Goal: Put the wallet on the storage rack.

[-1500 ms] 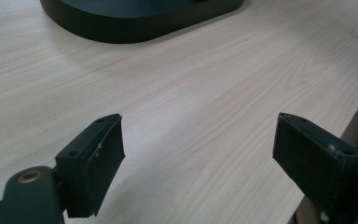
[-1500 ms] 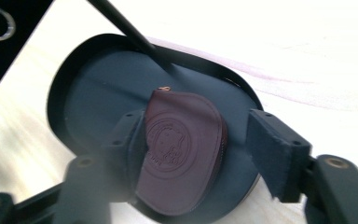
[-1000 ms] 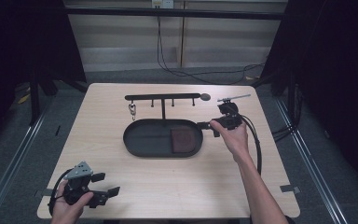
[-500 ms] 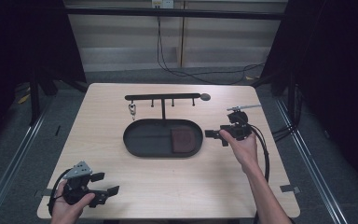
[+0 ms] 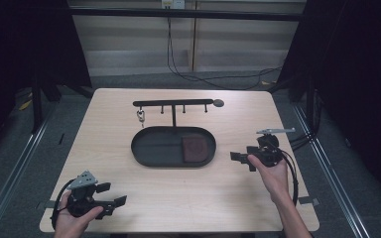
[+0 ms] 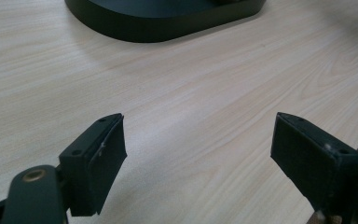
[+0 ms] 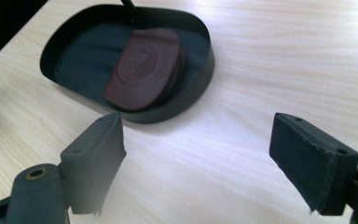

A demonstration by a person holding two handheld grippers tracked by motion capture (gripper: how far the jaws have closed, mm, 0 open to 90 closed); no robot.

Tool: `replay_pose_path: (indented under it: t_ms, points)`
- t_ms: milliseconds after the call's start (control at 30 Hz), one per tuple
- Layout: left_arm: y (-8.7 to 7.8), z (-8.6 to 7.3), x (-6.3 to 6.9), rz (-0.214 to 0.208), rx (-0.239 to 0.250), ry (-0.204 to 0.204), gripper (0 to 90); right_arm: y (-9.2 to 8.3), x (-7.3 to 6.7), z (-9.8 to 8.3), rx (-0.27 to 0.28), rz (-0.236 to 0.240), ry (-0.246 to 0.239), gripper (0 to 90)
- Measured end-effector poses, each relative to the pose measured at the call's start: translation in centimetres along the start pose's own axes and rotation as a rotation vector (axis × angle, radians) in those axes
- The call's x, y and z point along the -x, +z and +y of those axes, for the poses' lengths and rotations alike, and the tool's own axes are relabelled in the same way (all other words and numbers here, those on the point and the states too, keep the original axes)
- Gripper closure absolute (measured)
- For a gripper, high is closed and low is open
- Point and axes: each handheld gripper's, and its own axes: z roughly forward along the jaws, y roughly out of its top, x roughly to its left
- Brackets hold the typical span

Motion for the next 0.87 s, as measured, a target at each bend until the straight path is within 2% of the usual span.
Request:
replay_pose_path:
  t_ms: [600,767,867]
  points:
    - [0.0,0.0,0.1,-0.005,0.003,-0.003,17.8,-3.6,1.3,-6.4,0.038,-0.055,0.024,18.7]
    - [0.0,0.1,0.1,-0.006,0.006,-0.009,17.8,-4.1,2.0,-8.1,0.047,-0.089,0.04,18.4]
    - [0.0,0.1,0.1,-0.011,0.009,-0.007,17.9,-3.6,2.4,-8.8,0.006,-0.138,0.028,18.4]
